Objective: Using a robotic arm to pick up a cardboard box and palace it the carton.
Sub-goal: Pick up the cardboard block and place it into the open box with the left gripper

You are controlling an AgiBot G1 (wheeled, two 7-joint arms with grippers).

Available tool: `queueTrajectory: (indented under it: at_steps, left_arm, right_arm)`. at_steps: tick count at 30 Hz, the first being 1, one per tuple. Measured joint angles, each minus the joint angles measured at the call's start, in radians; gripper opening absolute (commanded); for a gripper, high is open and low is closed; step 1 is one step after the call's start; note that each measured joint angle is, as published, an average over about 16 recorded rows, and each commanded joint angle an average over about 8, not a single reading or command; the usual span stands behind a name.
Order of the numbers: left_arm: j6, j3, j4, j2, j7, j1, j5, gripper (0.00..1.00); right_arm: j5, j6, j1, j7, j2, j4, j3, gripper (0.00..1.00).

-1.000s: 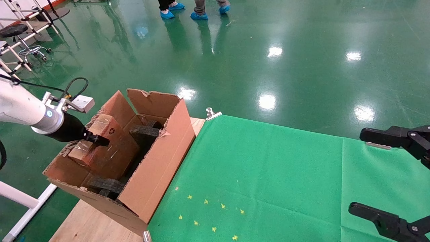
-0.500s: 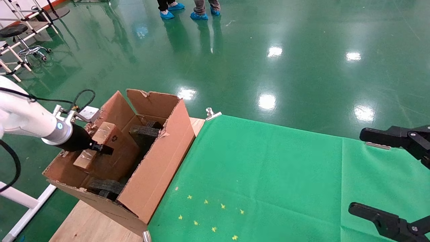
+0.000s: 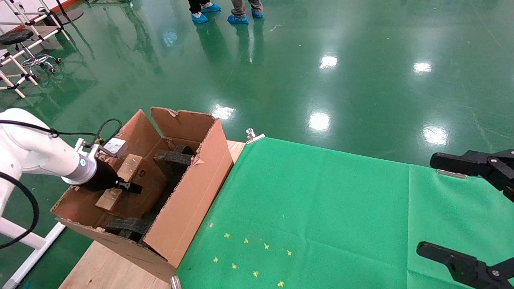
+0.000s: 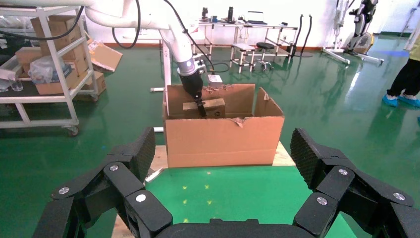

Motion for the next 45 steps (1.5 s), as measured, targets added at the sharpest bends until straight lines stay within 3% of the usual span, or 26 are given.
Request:
queueTrajectory:
  at_steps: [5, 6, 13, 15, 45]
  left_arm:
    - [-0.009, -0.006, 0.001, 0.003, -0.006, 0.021, -0.009, 0.00]
    - [-0.011, -0.008, 0.001, 0.003, -0.007, 0.024, -0.011, 0.04]
    - [-0.022, -0.013, 0.001, 0.005, -0.012, 0.039, -0.018, 0.89]
    - [-0.023, -0.014, 0.001, 0.005, -0.012, 0.040, -0.019, 1.00]
    - [-0.029, 0.000, 0.012, 0.010, -0.014, -0.022, 0.000, 1.00]
  right_arm:
    - [0.000, 0.000, 0.000, 0.000, 0.000, 0.000, 0.000, 1.00]
    - [0.000, 0.000, 0.000, 0.000, 0.000, 0.000, 0.000, 1.00]
    - [0.000, 0.000, 0.000, 0.000, 0.000, 0.000, 0.000, 1.00]
    - [0.000, 0.000, 0.000, 0.000, 0.000, 0.000, 0.000, 1.00]
    - [0.000, 0.000, 0.000, 0.000, 0.000, 0.000, 0.000, 1.00]
